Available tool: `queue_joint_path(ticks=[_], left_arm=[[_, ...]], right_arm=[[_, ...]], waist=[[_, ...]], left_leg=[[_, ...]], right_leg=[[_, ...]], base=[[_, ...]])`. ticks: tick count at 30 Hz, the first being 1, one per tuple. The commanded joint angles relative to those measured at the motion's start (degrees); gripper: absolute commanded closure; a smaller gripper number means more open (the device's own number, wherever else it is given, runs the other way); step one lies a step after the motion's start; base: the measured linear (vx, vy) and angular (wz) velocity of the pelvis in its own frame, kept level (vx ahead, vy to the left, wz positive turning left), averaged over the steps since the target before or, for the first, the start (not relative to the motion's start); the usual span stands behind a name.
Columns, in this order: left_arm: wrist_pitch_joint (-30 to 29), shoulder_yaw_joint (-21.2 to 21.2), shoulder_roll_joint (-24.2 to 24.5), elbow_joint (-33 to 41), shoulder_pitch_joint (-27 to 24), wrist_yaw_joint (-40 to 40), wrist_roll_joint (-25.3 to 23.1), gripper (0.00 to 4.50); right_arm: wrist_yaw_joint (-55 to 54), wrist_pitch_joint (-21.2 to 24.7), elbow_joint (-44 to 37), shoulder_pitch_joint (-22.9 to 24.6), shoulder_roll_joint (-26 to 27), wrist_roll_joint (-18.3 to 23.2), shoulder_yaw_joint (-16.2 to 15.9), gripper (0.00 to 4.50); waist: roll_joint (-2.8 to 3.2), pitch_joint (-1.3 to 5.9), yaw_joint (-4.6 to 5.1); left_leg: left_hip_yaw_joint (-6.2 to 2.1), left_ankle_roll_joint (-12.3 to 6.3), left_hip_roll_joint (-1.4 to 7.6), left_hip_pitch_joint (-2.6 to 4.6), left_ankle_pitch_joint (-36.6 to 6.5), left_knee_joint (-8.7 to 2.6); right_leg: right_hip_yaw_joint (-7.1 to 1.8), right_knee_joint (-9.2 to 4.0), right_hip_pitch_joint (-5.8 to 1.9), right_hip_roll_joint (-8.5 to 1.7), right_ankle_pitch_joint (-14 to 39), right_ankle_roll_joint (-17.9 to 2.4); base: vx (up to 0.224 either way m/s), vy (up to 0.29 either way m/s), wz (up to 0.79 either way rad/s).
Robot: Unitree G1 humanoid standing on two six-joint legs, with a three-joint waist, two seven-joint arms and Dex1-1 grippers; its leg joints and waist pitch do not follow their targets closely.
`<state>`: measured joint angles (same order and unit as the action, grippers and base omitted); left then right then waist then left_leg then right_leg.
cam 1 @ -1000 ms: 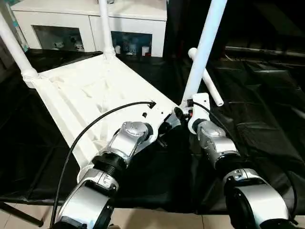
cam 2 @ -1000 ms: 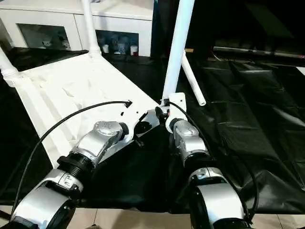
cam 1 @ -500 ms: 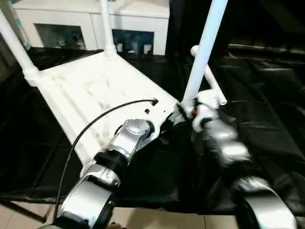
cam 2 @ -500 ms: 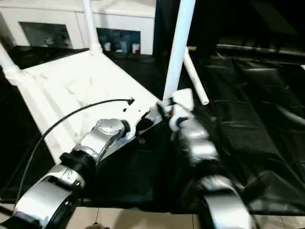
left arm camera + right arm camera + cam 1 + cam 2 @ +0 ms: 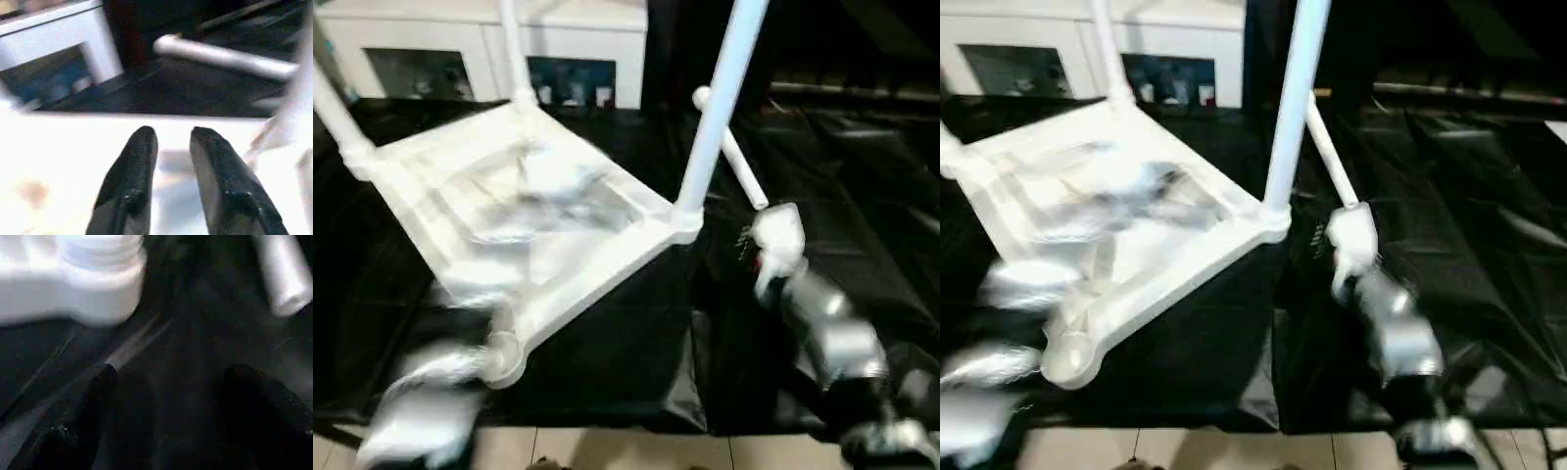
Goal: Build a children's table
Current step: Rotate table base
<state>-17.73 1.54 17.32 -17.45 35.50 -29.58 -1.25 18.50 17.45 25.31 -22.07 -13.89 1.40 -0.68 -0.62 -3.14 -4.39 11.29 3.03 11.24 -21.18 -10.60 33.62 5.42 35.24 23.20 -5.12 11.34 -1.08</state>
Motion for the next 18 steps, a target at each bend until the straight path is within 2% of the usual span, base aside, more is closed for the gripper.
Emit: queue_joint_path(ticks=[1,2,3,4,5,6,7,8,9,10,11,12,13,14,16,17,18], left_arm=[[-2.93,0.33,0.02,3.72,-0.13,-1.12,0.59,2.70],[-12.23,2.02,6.73,14.53,-4.92,-7.17,3.54,2.57],[-15.46,2.46,9.75,18.73,-6.89,-9.92,4.70,2.45],[-15.46,2.46,9.75,18.73,-6.89,-9.92,4.70,2.39],[-21.13,3.29,14.64,24.77,-9.85,-13.03,6.67,2.34],[-21.13,3.29,14.64,24.77,-9.85,-13.03,6.67,2.25],[-23.53,3.65,17.64,27.09,-11.35,-14.44,7.24,2.25],[-27.54,4.69,22.46,30.05,-13.65,-15.33,5.93,2.01],[-27.57,4.70,22.49,30.07,-13.66,-15.33,5.93,2.01],[-28.85,5.21,23.98,30.78,-14.34,-15.34,5.03,2.01],[-32.11,5.96,26.91,31.59,-15.56,-14.56,3.31,2.01],[-32.93,6.12,27.62,31.80,-15.85,-14.37,2.96,2.01],[-34.89,6.51,29.56,31.99,-16.90,-14.36,2.13,2.01],[-37.01,6.65,32.75,32.74,-19.14,-14.94,1.04,2.01],[-39.03,6.82,35.11,34.06,-21.27,-15.50,1.07,2.01],[-40.20,7.18,35.98,34.78,-22.44,-15.75,1.55,2.01],[-40.89,7.42,36.80,35.32,-23.81,-15.94,1.56,2.01]], right_arm=[[-0.05,0.49,-0.68,-0.80,0.16,-0.59,-0.72,0.58],[-0.87,-0.69,3.17,-2.61,1.73,-0.62,-0.69,0.58],[-1.05,-1.18,4.86,-3.66,2.47,-0.41,-0.57,0.58],[-1.05,-1.18,4.86,-3.66,2.47,-0.41,-0.57,0.58],[-1.39,-2.25,7.31,-5.71,3.74,0.17,-0.29,0.58],[-1.39,-2.25,7.31,-5.71,3.74,0.17,-0.29,0.58],[-1.69,-2.33,8.61,-6.92,4.31,0.10,-0.39,0.58],[-2.02,-3.26,11.53,-9.27,5.31,-0.21,-0.75,0.58],[-2.03,-3.27,11.54,-9.28,5.31,-0.21,-0.75,0.58],[-1.97,-3.66,12.79,-10.10,5.69,-0.32,-0.93,0.58],[-2.00,-4.73,15.63,-11.76,6.20,-1.19,-1.78,0.58],[-2.01,-4.98,16.32,-12.15,6.32,-1.41,-1.99,0.58],[-2.06,-5.52,18.40,-13.43,6.69,-1.91,-2.44,0.58],[-2.26,-6.50,21.57,-15.40,7.28,-2.44,-2.87,0.58],[-2.48,-7.63,24.58,-17.19,7.81,-2.61,-2.84,0.58],[-2.65,-8.25,26.35,-18.25,8.12,-2.65,-2.73,0.58],[-2.91,-8.97,28.21,-19.42,8.49,-2.61,-2.46,0.58]], waist=[[0.24,4.01,-0.29],[-0.29,4.07,-0.54],[0.09,3.76,-0.24],[0.39,3.74,-0.22],[-0.03,3.60,-0.09],[0.21,3.54,-0.17],[0.14,3.20,-0.25],[0.00,3.43,-0.47],[0.22,3.22,-0.30],[0.33,3.08,-0.32],[-0.18,3.12,-0.35],[0.01,3.12,-0.15],[-0.10,3.13,-0.14],[-0.76,3.15,0.01],[-0.58,3.04,0.01],[-0.88,3.22,0.02],[-1.27,3.00,0.04]], left_leg=[[-1.02,-2.77,2.33,0.81,-5.56,-3.37],[-1.10,-2.21,2.58,0.94,-5.85,-3.47],[-1.17,-1.85,2.50,0.40,-5.72,-3.83],[-1.11,-1.45,2.54,0.84,-6.43,-3.79],[-0.84,-0.83,2.48,1.21,-7.47,-3.71],[-1.03,-0.63,2.45,1.02,-7.55,-3.79],[-0.68,-0.42,2.28,1.30,-8.25,-3.90],[-0.88,0.20,2.40,1.40,-8.45,-3.89],[-0.91,0.49,2.26,1.10,-8.75,-4.18],[-0.78,0.83,2.22,1.50,-9.34,-4.14],[-0.75,1.38,2.27,1.61,-9.52,-4.12],[-0.93,1.88,2.17,1.17,-9.55,-4.20],[-0.81,2.02,2.17,1.31,-9.55,-4.15],[-0.94,2.20,2.15,1.07,-9.17,-4.13],[-0.98,2.36,2.20,1.10,-9.30,-4.13],[-0.93,2.78,2.30,1.29,-9.18,-4.08],[-0.84,2.77,2.18,1.22,-9.33,-4.21]], right_leg=[[-3.28,-3.28,-3.21,-3.49,1.13,-14.20],[-3.28,-2.96,-3.32,-3.82,1.92,-14.47],[-3.25,-2.86,-3.35,-3.77,3.58,-14.37],[-3.24,-3.03,-2.98,-3.67,4.41,-14.22],[-3.39,-3.14,-2.69,-3.55,5.04,-14.24],[-3.39,-3.01,-2.85,-3.64,5.51,-14.11],[-3.47,-3.60,-2.43,-3.20,7.14,-13.24],[-3.52,-3.02,-2.53,-3.50,7.20,-13.16],[-3.42,-3.25,-2.60,-3.28,8.57,-12.29],[-3.50,-3.53,-2.25,-3.18,9.03,-11.97],[-3.59,-3.42,-2.31,-3.22,8.73,-11.79],[-3.56,-3.12,-2.51,-3.21,8.91,-11.58],[-3.60,-3.28,-2.42,-3.21,9.09,-11.24],[-3.65,-3.04,-2.60,-3.39,9.13,-11.21],[-3.74,-3.13,-2.42,-3.47,9.28,-11.05],[-3.71,-2.89,-2.35,-3.53,8.28,-11.46],[-3.68,-3.08,-2.32,-3.26,8.01,-11.44]], base=[[0.000,0.000,0.00],[0.000,0.000,0.00],[0.000,0.000,0.00],[0.000,0.000,0.00],[0.000,0.000,0.00],[0.000,0.000,0.00],[0.000,0.000,0.00],[0.000,0.000,0.00],[0.000,0.000,0.00],[0.000,0.000,0.00],[0.000,0.000,0.00],[0.000,0.000,0.00],[0.000,0.000,0.00],[0.000,0.000,0.00],[0.000,0.000,0.00],[0.000,0.000,0.00],[0.000,0.000,0.00]])
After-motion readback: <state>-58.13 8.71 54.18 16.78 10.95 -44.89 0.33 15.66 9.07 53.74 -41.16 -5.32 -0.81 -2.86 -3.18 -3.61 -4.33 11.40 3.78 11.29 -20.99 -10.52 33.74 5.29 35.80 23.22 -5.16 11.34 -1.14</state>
